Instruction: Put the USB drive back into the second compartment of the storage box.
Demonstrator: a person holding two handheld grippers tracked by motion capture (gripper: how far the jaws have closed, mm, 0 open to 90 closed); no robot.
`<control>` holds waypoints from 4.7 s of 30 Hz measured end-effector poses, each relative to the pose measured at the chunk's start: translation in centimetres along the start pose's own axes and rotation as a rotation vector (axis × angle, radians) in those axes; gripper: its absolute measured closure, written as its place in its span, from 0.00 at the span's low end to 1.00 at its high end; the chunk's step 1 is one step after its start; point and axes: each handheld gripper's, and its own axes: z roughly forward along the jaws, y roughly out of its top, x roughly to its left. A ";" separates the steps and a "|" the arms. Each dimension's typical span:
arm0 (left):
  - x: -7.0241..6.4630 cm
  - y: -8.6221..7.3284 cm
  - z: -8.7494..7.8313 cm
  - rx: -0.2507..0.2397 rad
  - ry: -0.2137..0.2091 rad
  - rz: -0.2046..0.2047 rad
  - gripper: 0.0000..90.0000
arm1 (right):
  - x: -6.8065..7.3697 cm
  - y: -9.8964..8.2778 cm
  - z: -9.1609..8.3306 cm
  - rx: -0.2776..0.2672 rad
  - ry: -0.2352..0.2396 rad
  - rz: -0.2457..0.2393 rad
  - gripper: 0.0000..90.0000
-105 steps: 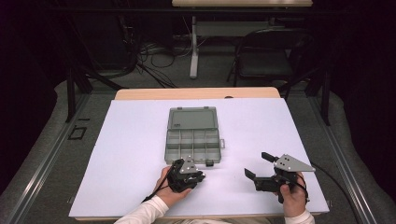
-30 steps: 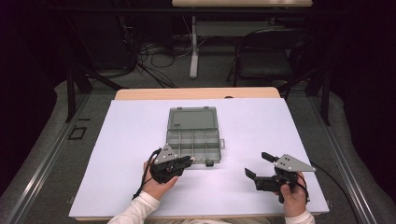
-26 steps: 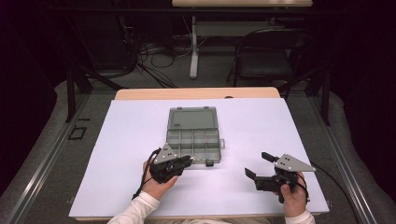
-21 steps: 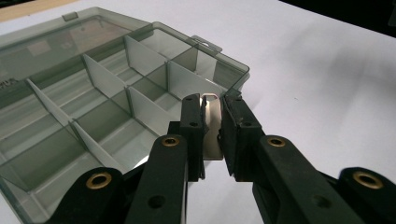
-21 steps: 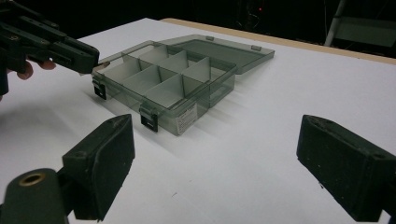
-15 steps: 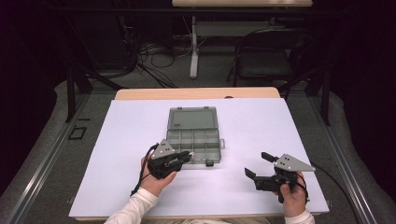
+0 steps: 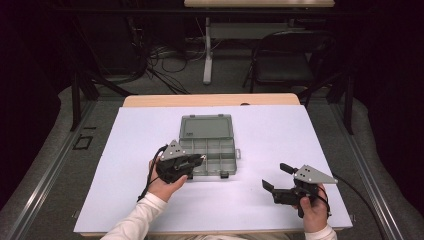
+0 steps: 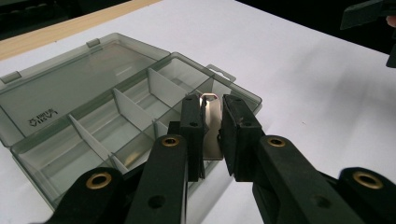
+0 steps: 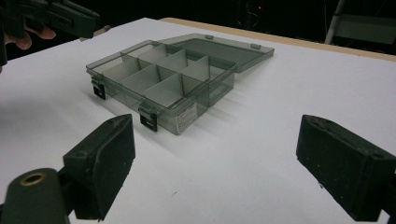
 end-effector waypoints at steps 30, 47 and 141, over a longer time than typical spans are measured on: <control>2.3 2.6 0.8 0.084 0.065 0.046 0.88 | 0.0 -0.1 0.2 0.002 0.003 0.002 0.13; 4.1 2.6 2.1 0.134 0.100 0.029 0.88 | 0.0 -0.1 0.2 0.005 0.004 -0.002 0.13; 5.2 1.8 5.6 0.171 0.136 0.069 0.43 | -0.1 -0.3 0.4 0.018 0.009 0.007 0.14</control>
